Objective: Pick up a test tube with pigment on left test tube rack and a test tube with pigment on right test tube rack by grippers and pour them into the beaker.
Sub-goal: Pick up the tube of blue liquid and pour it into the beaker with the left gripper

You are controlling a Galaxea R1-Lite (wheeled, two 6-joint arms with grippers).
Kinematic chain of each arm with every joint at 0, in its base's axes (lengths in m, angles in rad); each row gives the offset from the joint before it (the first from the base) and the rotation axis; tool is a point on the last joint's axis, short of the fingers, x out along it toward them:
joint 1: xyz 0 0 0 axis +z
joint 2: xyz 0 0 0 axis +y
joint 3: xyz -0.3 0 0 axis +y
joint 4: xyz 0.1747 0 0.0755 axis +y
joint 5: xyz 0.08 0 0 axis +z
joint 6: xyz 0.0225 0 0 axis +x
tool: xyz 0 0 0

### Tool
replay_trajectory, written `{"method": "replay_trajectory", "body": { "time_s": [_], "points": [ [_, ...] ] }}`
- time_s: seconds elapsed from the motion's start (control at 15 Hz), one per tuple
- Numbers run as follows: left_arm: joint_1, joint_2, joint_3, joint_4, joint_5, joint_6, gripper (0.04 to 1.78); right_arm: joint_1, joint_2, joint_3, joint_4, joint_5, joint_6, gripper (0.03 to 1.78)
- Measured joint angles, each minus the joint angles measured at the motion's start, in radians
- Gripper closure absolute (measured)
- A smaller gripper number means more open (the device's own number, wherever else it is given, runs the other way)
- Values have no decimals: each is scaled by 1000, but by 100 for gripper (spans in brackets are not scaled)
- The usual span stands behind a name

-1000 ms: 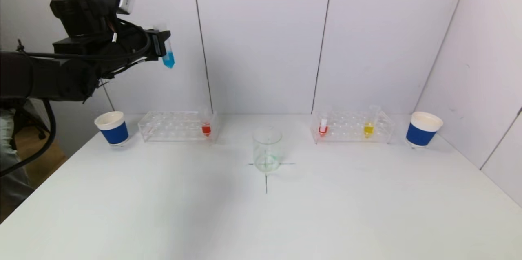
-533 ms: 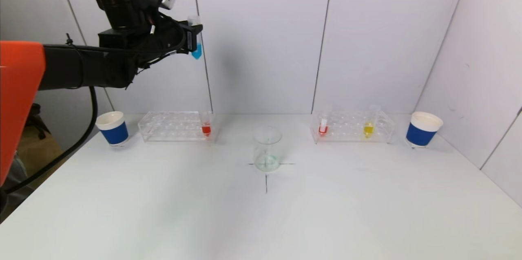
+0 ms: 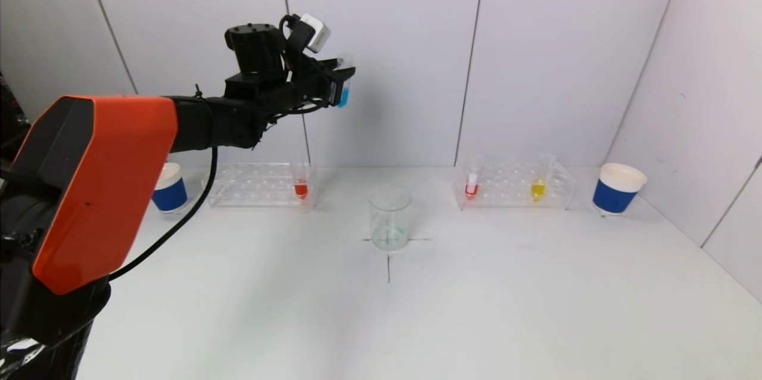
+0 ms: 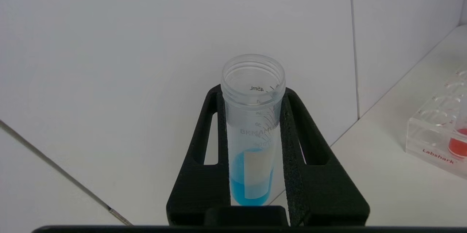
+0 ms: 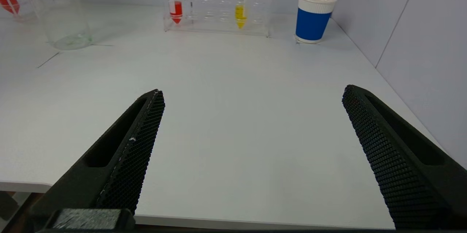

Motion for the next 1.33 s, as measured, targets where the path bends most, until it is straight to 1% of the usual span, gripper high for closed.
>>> {"method": "replay_trajectory", "body": {
  "time_s": [0.27,0.47,0.73,0.87,1.0,1.13,1.27,1.33],
  "points": [
    [-7,51,1,-19,-90,82,139,0,0,0,0,0,0,4],
    [-7,67,17,-32,-163,193,139,0,0,0,0,0,0,4],
    [-32,71,51,-84,-215,319,139,0,0,0,0,0,0,4],
    [-40,63,92,-100,-256,386,139,0,0,0,0,0,0,4],
    [-48,47,154,-129,-285,424,139,0,0,0,0,0,0,4],
    [-50,30,222,-185,-337,501,139,0,0,0,0,0,0,4],
    [-52,21,265,-244,-358,563,139,0,0,0,0,0,0,4],
    [-56,18,277,-253,-369,576,139,0,0,0,0,0,0,4]
  ]
}}
